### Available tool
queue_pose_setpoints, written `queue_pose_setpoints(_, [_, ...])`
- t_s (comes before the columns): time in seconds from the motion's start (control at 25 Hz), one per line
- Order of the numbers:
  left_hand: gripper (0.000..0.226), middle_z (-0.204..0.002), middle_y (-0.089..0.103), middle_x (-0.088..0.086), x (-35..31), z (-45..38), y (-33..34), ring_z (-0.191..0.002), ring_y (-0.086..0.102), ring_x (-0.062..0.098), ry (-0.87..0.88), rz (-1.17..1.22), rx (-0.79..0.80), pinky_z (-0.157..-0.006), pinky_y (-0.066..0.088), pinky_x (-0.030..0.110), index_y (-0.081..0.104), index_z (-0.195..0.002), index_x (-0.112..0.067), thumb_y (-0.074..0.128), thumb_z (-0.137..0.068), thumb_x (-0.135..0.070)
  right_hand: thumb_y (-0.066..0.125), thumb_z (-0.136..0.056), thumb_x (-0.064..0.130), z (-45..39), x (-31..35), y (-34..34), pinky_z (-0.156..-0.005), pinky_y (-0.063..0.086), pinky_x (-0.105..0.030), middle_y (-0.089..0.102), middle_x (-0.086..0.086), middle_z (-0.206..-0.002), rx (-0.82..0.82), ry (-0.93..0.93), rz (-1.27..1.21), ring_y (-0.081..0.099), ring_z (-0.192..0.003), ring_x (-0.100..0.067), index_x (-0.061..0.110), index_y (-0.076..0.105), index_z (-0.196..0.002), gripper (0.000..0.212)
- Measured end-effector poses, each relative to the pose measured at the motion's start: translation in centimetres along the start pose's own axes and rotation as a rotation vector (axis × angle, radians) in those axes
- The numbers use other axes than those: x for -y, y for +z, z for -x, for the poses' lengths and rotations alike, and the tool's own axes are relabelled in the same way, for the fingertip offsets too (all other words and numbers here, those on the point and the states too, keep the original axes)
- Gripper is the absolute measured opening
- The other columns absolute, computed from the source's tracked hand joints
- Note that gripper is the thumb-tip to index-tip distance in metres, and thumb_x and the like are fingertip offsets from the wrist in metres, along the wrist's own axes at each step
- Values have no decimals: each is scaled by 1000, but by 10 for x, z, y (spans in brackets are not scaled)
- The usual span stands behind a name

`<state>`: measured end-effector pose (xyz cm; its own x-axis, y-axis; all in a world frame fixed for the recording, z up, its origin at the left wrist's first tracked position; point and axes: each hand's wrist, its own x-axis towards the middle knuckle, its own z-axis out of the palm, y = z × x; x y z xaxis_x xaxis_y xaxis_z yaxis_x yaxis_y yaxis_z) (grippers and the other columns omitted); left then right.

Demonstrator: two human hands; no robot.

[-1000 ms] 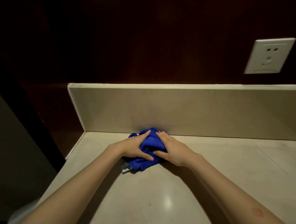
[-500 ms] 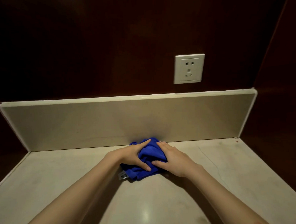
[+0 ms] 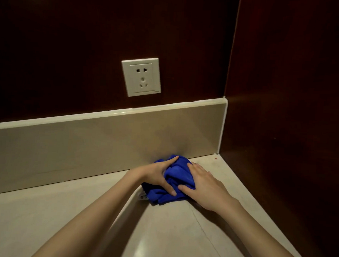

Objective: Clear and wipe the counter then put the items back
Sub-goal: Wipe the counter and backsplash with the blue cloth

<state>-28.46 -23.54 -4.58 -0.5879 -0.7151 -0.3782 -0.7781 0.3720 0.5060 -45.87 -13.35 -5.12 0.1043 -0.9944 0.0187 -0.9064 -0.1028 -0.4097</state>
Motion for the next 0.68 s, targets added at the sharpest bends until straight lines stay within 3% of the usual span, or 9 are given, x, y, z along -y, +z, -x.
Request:
queue_pose_setpoints(0.32, [122, -157, 22, -9, -59, -56, -10, -143, 23, 18, 143, -127, 144, -117, 24, 40, 0, -149, -46, 87, -63, -39, 42, -90, 63, 17, -48, -20, -114, 22, -33, 10, 8, -160, -75, 189, -3, 13, -146, -9, 24, 5, -153, 83])
queue_pose_setpoints(0.44, [120, -159, 12, -11, -64, -47, -15, -147, 12, 14, 243, -227, 104, -119, 16, 33, 3, -152, -34, 85, -65, -42, 39, -87, 69, 22, -52, -21, -116, 13, -31, 3, 12, -160, -67, 197, -46, 4, -146, -6, 27, 1, -153, 87])
queue_pose_setpoints(0.56, [95, -159, 8, -13, -57, -16, -13, -146, 5, 4, 286, -57, 33, -118, 7, 23, 11, -153, -26, 67, -80, -52, 39, -85, 69, 25, -50, -14, -115, 2, -25, -7, 14, -159, -100, 194, -228, -11, -144, -2, 29, 0, -152, 87])
queue_pose_setpoints(0.68, [67, -159, 10, -11, -61, -6, 7, -146, 6, 4, 224, 117, -46, -119, 0, 25, 16, -152, -24, 36, -96, -54, 46, -89, 60, 32, -42, -3, -113, 0, -20, -14, 16, -157, -153, 168, -297, -16, -142, 1, 30, -2, -152, 85])
